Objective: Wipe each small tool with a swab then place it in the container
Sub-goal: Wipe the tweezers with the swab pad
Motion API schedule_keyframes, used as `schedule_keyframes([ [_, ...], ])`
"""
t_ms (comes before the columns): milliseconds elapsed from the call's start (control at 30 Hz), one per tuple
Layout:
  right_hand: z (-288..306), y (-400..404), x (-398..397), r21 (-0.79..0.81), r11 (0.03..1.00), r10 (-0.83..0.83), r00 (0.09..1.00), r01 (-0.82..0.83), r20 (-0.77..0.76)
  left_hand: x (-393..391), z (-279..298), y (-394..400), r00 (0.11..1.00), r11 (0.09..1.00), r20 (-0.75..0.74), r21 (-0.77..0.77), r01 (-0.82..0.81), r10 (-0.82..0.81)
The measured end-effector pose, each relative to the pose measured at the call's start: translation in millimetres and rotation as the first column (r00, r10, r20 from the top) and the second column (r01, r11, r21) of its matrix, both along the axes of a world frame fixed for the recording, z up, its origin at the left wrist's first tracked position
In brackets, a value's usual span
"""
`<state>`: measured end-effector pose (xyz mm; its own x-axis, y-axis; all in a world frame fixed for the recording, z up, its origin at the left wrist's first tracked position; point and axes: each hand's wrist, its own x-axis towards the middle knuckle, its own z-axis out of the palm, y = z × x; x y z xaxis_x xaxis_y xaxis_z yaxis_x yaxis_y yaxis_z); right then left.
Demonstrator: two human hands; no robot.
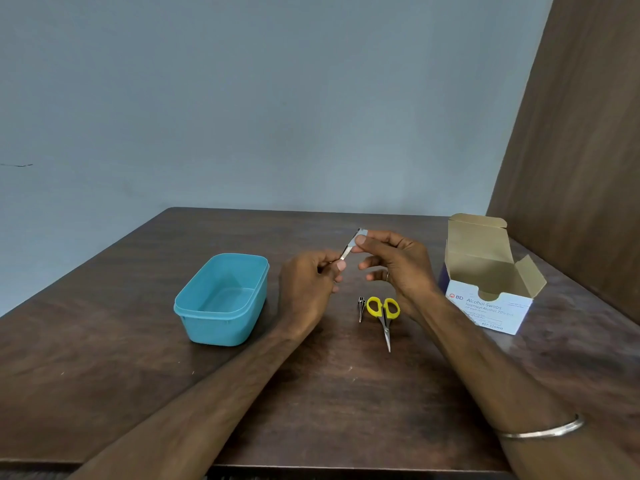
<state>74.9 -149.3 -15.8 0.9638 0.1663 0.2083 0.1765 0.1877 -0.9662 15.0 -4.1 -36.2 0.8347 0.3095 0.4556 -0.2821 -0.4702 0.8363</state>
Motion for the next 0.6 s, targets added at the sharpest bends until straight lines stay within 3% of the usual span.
schedule_keyframes([
  [267,-0.9,1.2,-0.8,-0.038,0.999,0.034,0.999,-0.034,-0.002,1.1,-1.3,1.8,1.000,0.994,0.013,-0.109,0.010,-0.008],
  [600,-2.0,2.2,-3.6,-0.084,0.995,0.061,0.998,-0.062,-0.016,1.3,-1.8,3.4,0.999,0.994,0.030,-0.110,0.018,-0.015],
])
